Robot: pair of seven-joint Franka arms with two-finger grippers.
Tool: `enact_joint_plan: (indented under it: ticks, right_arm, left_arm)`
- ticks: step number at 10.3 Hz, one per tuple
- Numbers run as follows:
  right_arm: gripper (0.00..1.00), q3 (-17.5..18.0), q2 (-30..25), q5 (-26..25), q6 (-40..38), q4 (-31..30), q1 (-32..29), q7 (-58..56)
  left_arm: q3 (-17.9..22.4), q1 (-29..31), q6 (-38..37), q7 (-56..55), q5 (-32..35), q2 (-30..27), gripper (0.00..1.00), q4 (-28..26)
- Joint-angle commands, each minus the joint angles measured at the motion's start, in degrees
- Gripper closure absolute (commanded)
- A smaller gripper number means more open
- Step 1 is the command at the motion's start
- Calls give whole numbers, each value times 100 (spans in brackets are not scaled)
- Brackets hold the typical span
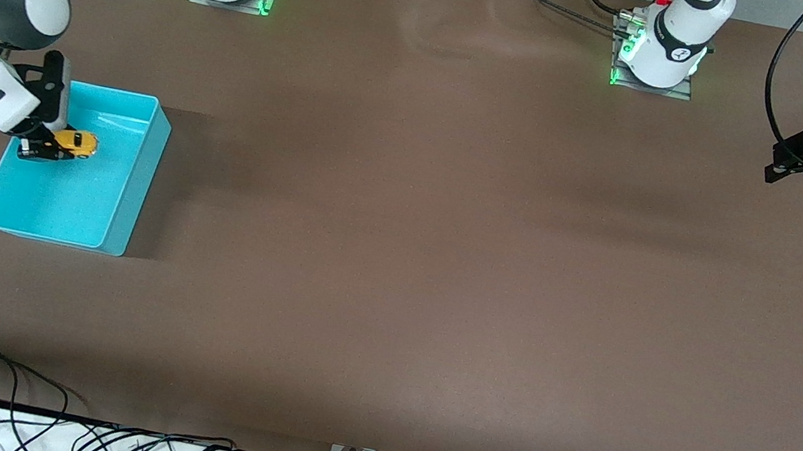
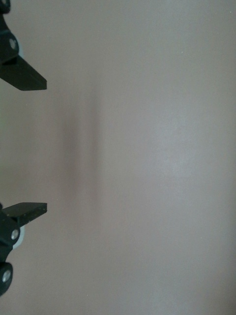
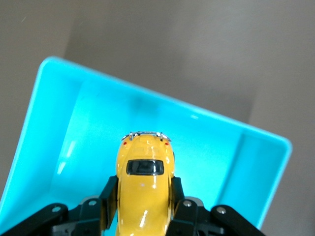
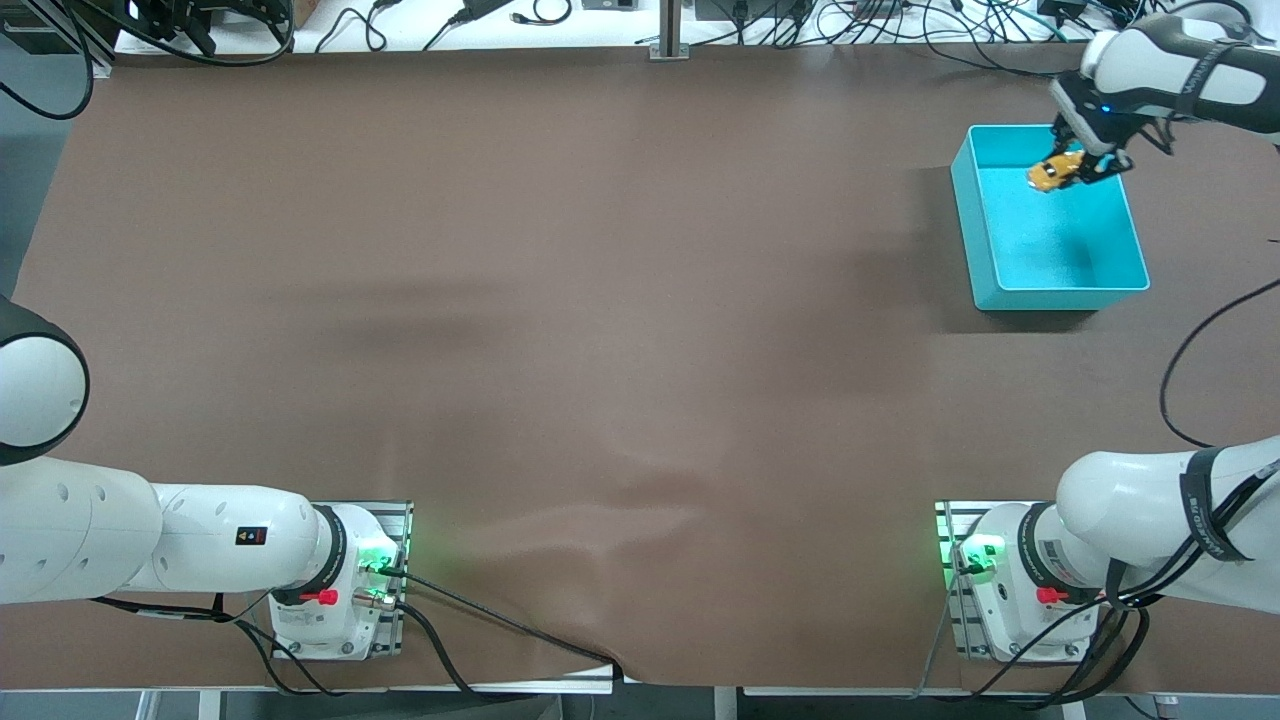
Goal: Wind up and store yellow beetle car
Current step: 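Lift the car with the right gripper over the cyan box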
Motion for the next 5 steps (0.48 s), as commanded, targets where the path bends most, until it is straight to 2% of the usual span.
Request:
enact_joint_plan:
  ticks: [1, 5]
  right_arm:
    - [100, 161, 19, -71, 225, -370, -494, -1096]
    - [100, 276, 142, -45, 929, -986, -961, -1883]
  left_arm:
    - [12, -7, -150, -3, 73, 59, 0, 186]
    - [12, 2, -150, -3, 73, 67, 0, 177]
